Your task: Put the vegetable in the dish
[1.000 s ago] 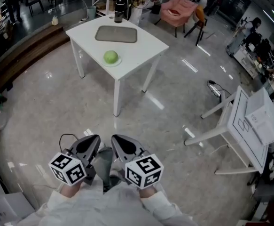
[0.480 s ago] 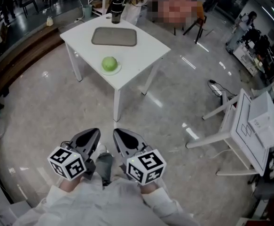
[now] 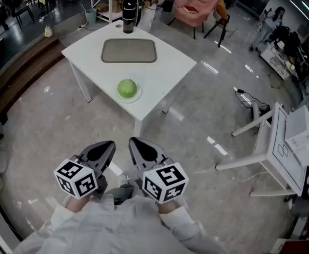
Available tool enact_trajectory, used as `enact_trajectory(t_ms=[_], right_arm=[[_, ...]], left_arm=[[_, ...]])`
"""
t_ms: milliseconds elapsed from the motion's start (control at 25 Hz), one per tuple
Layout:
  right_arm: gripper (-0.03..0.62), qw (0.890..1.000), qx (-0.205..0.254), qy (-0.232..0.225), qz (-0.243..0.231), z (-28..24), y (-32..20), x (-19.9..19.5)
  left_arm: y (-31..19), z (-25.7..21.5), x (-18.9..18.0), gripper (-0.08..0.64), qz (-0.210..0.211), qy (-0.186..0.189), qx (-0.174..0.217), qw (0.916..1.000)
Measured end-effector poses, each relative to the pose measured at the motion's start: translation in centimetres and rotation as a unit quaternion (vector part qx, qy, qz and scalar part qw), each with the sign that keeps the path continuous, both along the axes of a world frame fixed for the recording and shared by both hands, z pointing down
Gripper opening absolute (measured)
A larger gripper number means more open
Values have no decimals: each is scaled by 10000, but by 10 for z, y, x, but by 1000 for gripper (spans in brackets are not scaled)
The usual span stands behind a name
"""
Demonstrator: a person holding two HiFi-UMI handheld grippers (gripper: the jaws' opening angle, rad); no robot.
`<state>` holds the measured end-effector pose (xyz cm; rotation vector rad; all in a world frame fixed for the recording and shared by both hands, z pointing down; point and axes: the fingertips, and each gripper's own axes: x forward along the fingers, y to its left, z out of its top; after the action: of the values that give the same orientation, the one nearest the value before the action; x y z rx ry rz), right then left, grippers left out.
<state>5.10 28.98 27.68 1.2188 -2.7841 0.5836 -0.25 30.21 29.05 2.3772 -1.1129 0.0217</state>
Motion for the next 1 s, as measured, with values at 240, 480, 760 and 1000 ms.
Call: enact_trajectory(t_ms=[240,480,760,1000], right_arm=[[14,9999,-25,54,97,10,-30,-27],[14,9993,-198,131,280,18,-46,-29],[14,9990,-367,106,214,30,-67,-31],[14,9992,-365,78,110,31,-108,-38]], left_arm=[[-32,11,-20,8,182,24,-56,9998],[-46,21,-29,8,209,112,-227,9995],[-63,33,-36,8,136,150,-400,9990],[-99,37,-43,8,19,109,-459,9989]])
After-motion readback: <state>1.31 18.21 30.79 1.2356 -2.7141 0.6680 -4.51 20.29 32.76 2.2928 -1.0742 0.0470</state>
